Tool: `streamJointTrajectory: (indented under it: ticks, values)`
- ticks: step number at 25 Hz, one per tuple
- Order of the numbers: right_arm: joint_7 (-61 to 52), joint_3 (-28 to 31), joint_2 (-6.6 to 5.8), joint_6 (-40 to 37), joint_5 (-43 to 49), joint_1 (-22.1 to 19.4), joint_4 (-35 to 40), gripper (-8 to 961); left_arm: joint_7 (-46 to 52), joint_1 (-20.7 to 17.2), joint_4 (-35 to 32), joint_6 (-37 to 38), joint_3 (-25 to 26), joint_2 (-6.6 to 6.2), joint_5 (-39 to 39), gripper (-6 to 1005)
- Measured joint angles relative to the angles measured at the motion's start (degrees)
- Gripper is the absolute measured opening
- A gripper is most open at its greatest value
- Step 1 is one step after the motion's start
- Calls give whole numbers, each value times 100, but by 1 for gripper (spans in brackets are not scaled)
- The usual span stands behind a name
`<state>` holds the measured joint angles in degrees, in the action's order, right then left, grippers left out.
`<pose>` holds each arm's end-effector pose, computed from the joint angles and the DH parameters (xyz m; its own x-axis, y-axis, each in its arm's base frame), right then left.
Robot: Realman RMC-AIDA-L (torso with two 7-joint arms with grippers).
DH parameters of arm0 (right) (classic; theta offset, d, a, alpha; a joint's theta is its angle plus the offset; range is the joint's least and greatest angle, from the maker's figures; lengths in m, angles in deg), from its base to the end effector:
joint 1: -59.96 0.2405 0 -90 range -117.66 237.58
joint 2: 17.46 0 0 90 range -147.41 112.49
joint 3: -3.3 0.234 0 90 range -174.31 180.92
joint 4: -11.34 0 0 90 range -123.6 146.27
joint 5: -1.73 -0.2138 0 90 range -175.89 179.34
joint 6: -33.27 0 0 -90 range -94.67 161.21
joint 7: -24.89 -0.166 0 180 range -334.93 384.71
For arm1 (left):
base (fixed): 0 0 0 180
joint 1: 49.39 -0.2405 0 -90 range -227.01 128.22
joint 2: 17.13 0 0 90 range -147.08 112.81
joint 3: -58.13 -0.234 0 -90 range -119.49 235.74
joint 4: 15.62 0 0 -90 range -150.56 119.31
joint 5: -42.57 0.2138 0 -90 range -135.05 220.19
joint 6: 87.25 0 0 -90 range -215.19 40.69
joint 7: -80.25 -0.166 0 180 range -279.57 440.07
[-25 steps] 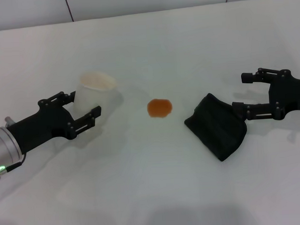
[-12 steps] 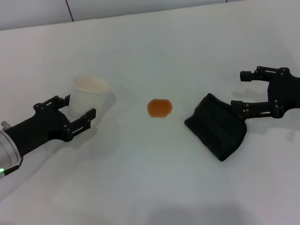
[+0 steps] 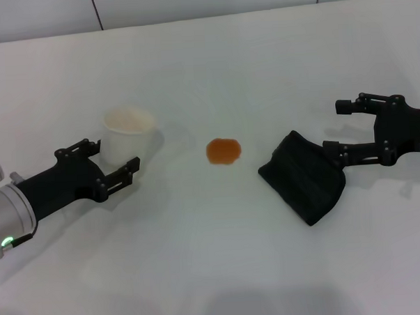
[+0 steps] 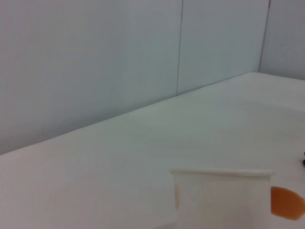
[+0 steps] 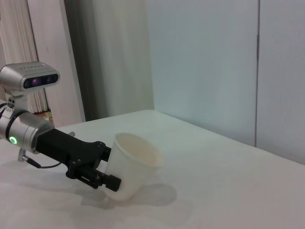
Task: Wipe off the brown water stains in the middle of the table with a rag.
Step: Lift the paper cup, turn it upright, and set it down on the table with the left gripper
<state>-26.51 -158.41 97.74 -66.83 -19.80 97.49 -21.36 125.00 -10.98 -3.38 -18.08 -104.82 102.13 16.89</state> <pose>0.2956 0.3100 0.0326 0.8485 -0.1725 -0.5003 -0.3837 -0.8516 -0.3572 -0.2869 0.3390 -0.0672 0.8486 0.2591 0.4612 0.4686 -0.7728 -0.4280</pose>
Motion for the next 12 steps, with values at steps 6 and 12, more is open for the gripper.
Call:
streamJointTrajectory:
  ticks: [6,12]
  values:
    - [-8,0,2,0,0,0,0,847,27,9,-6,35,0,0,106,687]
    - [-16,0,-4,0,0,-1,0,847,50,8,-63,43,0,-7,248,688]
